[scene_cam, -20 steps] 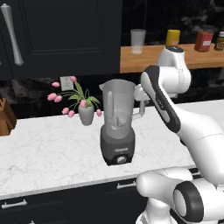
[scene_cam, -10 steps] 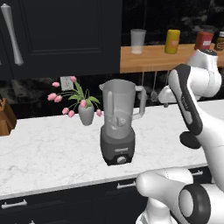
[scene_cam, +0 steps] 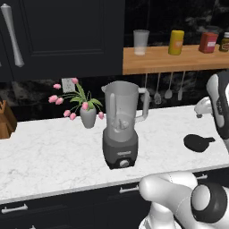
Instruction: Close the lid blender by securely placing the lid on top.
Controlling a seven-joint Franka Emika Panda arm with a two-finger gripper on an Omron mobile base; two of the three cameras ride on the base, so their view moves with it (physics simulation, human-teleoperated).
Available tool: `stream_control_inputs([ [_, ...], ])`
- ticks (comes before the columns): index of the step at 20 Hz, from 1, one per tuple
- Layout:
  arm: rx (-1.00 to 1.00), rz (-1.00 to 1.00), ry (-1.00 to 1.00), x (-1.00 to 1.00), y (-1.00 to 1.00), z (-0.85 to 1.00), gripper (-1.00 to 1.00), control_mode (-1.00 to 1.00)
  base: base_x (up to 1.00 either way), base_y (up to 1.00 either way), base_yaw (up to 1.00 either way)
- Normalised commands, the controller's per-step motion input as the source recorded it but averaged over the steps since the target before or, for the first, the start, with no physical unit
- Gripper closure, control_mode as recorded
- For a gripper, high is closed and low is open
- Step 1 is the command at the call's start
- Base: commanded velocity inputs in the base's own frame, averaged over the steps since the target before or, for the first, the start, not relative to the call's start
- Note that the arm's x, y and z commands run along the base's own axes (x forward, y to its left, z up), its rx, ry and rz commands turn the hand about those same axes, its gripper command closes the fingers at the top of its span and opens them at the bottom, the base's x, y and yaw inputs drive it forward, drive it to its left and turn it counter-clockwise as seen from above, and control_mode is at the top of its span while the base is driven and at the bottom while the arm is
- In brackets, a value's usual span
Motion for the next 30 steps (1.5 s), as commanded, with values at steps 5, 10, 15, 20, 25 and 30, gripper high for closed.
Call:
stream_control_inputs([
  [5, 0.01, 0.24, -0.09, -0.05, -1.0, -0.34, -1.0, -1.0, 0.0, 0.0, 0.0],
  [10, 0.01, 0.46, -0.2, 0.27, -1.0, -0.4, -1.0, -1.0, 0.0, 0.0, 0.0],
  [15, 0.0, 0.45, -0.13, 0.4, -0.81, -0.45, -1.0, -1.0, 0.0, 0.0, 0.0],
  [20, 0.0, 0.36, -0.1, 0.3, -0.5, -0.33, -1.0, -1.0, 0.0, 0.0, 0.0],
  [25, 0.0, 0.19, -0.09, 0.02, -0.17, -0.2, -1.0, -1.0, 0.0, 0.0, 0.0],
  [30, -0.01, 0.12, -0.04, 0.0, 0.03, -0.25, -1.0, -1.0, 0.0, 0.0, 0.0],
])
